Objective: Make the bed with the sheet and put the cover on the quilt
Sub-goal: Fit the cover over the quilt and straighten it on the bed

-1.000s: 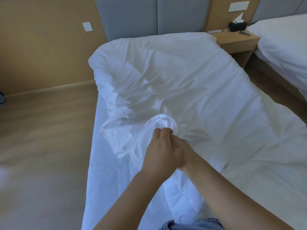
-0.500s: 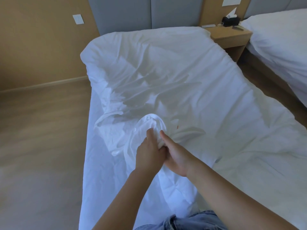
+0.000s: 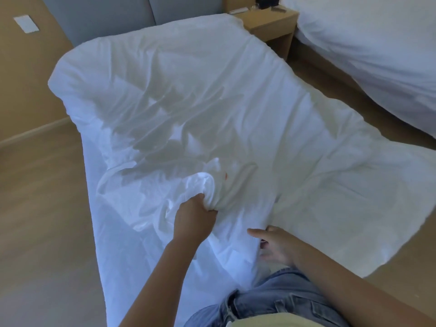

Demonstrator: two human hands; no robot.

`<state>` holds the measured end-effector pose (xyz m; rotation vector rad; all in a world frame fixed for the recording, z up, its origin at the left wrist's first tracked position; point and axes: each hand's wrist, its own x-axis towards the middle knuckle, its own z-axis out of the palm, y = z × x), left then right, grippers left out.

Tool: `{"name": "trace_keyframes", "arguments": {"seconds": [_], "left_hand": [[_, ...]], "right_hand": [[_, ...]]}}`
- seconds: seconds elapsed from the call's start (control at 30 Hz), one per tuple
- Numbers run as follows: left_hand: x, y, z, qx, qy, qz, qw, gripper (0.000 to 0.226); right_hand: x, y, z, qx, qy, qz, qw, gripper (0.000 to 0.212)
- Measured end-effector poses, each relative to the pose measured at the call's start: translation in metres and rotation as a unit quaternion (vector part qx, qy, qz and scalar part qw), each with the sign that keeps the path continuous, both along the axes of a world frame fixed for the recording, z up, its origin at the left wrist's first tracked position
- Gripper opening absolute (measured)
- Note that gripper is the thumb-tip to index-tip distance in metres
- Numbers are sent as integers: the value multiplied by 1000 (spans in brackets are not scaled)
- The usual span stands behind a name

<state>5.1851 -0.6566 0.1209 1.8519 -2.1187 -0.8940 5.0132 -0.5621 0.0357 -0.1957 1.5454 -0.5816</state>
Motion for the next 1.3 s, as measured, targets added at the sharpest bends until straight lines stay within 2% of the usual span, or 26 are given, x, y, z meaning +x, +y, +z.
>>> {"name": "trace_keyframes", "arguments": {"seconds": [0.07, 0.17, 0.27, 0.4, 0.47, 0.53, 0.6, 0.67, 0.73, 0.87, 0.93, 0.97, 1.03, 1.07, 1.13, 1.2, 1.27, 1.3], "left_hand": [[2, 3, -3, 10, -43, -23, 999, 26], [18, 7, -3, 40, -88, -10, 995, 23], [45, 7, 2, 78, -77, 54, 993, 24], [82, 10, 15, 72, 52, 176, 980, 28], [95, 12, 17, 55, 103, 232, 966, 28], [102, 13, 14, 40, 141, 284, 947, 25], [109, 17, 10, 25, 133, 316, 939, 19], [114, 24, 5, 15, 90, 327, 941, 14], [116, 28, 2, 5, 71, 319, 945, 9], [115, 17, 3, 36, 79, 233, 969, 15], [110, 13, 5, 76, 103, 184, 974, 21], [108, 13, 6, 87, 108, 157, 978, 29], [105, 10, 12, 89, 104, 107, 985, 50], [106, 8, 14, 90, 116, 90, 985, 54], [112, 4, 19, 83, 155, 67, 982, 46], [120, -1, 20, 58, 154, 21, 986, 31], [129, -4, 17, 20, 134, -21, 991, 32], [133, -5, 15, 4, 135, -27, 990, 33]], "right_hand": [[12, -14, 11, -15, -45, -21, 999, 30], [37, -39, 31, -23, -140, -151, 978, 8], [76, -59, 52, -82, -211, -228, 947, 7], [124, -86, 80, -160, -289, -254, 909, 18], [148, -100, 84, -179, -276, -217, 919, 16], [171, -106, 81, -174, -211, -137, 952, 23], [186, -104, 73, -168, -155, -91, 969, 25], [191, -96, 66, -157, -125, -115, 973, 20], [189, -90, 59, -154, -105, -133, 973, 20], [186, -85, 57, -172, -106, 12, 979, 28], [182, -86, 63, -177, -115, 59, 976, 18], [179, -86, 65, -183, -136, 69, 971, 16], [170, -85, 66, -200, -200, 80, 956, 26], [166, -84, 67, -210, -234, 79, 946, 31], [158, -82, 73, -224, -278, 83, 930, 35], [153, -82, 83, -252, -247, 155, 923, 28], [153, -84, 87, -280, -150, 246, 916, 22], [153, -86, 86, -281, -101, 248, 922, 24]]}}
